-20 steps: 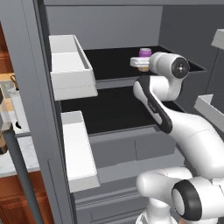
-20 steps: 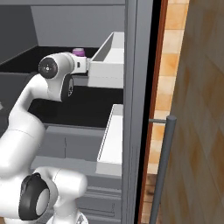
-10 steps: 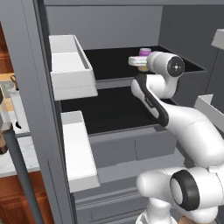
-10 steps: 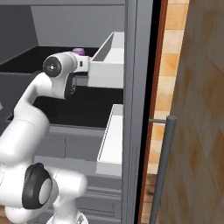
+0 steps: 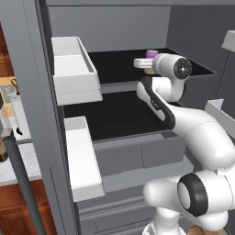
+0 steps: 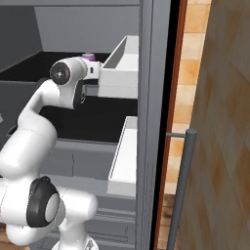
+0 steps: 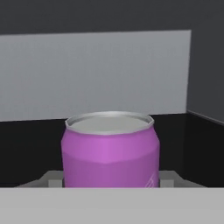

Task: Open the fridge, grab two sodas, and place both sodas inside the bowl with ice on the dining counter.

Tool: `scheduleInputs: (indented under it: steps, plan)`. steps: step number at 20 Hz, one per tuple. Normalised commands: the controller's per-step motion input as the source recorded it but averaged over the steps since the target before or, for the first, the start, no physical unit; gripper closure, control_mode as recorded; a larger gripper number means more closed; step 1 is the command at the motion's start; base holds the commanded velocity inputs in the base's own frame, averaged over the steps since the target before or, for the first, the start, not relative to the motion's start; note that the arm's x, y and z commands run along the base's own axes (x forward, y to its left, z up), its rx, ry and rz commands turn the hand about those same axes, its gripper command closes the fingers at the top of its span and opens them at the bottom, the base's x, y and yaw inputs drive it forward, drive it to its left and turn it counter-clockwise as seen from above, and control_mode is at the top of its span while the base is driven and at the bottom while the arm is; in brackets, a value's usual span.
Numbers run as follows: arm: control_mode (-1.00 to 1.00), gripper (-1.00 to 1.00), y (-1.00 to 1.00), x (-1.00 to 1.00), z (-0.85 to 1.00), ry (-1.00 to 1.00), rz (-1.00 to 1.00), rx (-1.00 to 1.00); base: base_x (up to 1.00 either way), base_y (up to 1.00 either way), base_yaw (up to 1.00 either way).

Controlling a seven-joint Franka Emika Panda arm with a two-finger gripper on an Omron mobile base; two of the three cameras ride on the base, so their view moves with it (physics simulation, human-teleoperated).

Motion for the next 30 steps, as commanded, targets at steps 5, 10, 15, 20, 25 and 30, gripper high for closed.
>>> scheduleInputs:
  steps: [5, 10, 15, 20, 25, 30]
  plan:
    - [-1.0, 1.0, 0.0, 0.01, 0.0, 0.0, 0.0, 0.0, 0.0, 0.0, 0.0]
    - [-1.0, 1.0, 0.0, 0.0, 0.0, 0.0, 0.0, 0.0, 0.0, 0.0, 0.0]
    - [-1.0, 1.0, -0.02, -0.04, 0.0, -0.01, 0.0, 0.0, 0.0, 0.0, 0.0]
    - [-1.0, 1.0, 0.0, -0.32, 0.01, -0.05, 0.0, 0.0, 0.0, 0.0, 0.0]
    - [-1.0, 1.0, 0.01, -0.46, 0.31, -0.02, 0.0, 0.0, 0.0, 0.0, 0.0]
    - [-1.0, 1.0, 0.13, -0.31, 0.55, 0.11, -0.03, 0.0, 0.0, 0.0, 0.0]
